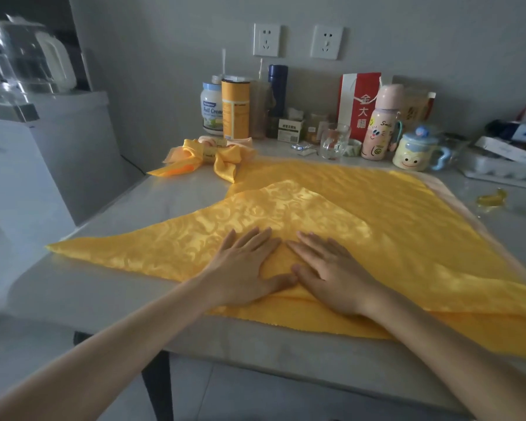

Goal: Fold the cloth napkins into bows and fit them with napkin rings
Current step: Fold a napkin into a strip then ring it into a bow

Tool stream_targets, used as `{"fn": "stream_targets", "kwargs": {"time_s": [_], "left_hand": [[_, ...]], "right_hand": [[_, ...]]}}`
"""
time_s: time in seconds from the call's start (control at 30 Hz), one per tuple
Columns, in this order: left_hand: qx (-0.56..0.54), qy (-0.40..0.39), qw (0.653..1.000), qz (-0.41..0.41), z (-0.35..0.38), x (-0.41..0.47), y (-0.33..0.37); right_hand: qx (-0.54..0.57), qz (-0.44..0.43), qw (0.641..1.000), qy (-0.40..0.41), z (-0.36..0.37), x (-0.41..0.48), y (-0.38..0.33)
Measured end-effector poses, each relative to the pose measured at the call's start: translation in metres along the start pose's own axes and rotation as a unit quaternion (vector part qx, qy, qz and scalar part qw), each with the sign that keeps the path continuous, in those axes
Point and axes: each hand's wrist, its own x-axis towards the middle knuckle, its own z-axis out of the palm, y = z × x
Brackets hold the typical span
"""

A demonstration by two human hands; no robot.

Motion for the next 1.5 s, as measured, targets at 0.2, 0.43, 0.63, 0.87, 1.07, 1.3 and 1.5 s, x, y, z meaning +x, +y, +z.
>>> {"fn": "stream_targets", "kwargs": {"time_s": [0.2, 0.43, 0.63, 0.87, 1.07, 1.3, 1.5], "left_hand": [[0.003, -0.006, 1.000, -0.001, -0.001, -0.001, 0.000], [0.022, -0.004, 1.000, 0.010, 0.001, 0.002, -0.004], [0.027, -0.018, 0.999, 0.015, -0.001, 0.000, -0.001], [0.067, 0.037, 0.996, 0.045, -0.023, -0.003, 0.023], [0.042, 0.066, 0.996, 0.050, 0.001, -0.006, 0.076], [0.030, 0.030, 0.997, -0.065, 0.014, -0.020, 0.048], [-0.003, 0.024, 0.979, -0.202, 0.002, -0.058, -0.036]], "right_hand": [[-0.019, 0.047, 0.999, -0.009, -0.002, -0.030, 0.023], [-0.032, 0.142, 0.989, -0.015, -0.015, -0.083, 0.071], [0.004, 0.241, 0.970, -0.023, -0.033, -0.136, 0.113], [0.007, 0.247, 0.964, 0.093, -0.076, -0.137, 0.110], [0.099, 0.069, 0.979, 0.164, -0.032, -0.044, 0.008], [0.079, 0.067, 0.989, 0.109, 0.008, -0.014, 0.000], [0.080, 0.056, 0.990, 0.097, 0.009, -0.012, 0.000]]}}
